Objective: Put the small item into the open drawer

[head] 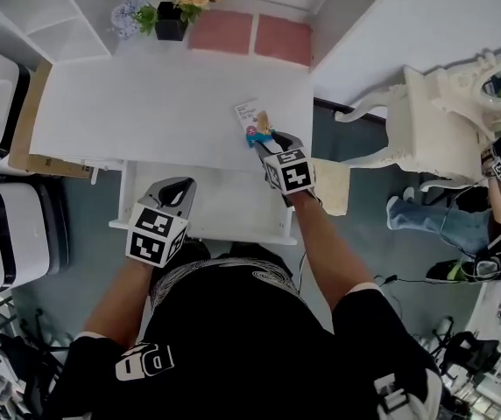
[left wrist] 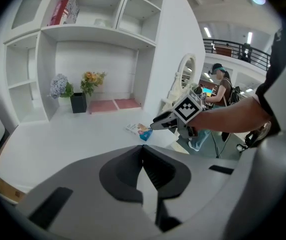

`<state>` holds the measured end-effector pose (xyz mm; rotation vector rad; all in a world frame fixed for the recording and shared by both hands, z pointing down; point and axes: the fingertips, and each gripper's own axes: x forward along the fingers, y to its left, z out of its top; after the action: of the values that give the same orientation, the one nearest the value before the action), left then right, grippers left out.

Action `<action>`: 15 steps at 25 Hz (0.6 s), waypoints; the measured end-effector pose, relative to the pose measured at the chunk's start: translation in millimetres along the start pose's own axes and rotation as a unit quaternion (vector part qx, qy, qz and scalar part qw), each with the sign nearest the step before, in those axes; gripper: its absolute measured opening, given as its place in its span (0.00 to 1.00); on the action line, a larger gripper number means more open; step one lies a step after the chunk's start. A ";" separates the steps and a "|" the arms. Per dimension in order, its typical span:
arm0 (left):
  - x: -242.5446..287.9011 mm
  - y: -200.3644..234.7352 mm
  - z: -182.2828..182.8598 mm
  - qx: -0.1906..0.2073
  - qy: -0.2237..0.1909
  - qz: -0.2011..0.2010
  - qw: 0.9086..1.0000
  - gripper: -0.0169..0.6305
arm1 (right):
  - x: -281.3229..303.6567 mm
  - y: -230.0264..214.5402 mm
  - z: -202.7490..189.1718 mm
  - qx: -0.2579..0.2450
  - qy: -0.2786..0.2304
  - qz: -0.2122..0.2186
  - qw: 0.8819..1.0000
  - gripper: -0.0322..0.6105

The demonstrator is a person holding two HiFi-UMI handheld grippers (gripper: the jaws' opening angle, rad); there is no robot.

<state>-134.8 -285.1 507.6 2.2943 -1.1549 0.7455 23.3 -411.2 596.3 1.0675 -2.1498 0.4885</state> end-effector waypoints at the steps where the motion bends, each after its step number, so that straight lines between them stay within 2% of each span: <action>1: -1.4 3.8 -0.7 0.003 -0.001 -0.001 1.000 0.05 | 7.4 -2.7 -0.3 -0.005 0.011 -0.005 1.000 0.35; 4: -6.6 18.0 -3.9 0.000 -0.005 0.000 1.000 0.05 | 31.9 -8.3 -0.6 -0.014 0.046 -0.010 0.999 0.38; 10: -18.2 43.0 -15.5 -0.027 -0.011 0.013 0.999 0.05 | 74.4 -27.4 5.6 0.007 0.106 -0.027 0.994 0.56; 15: -28.2 55.1 -26.9 -0.044 -0.011 0.022 0.999 0.05 | 100.7 -36.3 14.8 0.010 0.144 -0.041 0.989 0.60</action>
<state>-201.4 -282.1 518.1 2.2161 -1.2263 0.6723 2.9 -496.8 659.0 1.0249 -1.8448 0.5875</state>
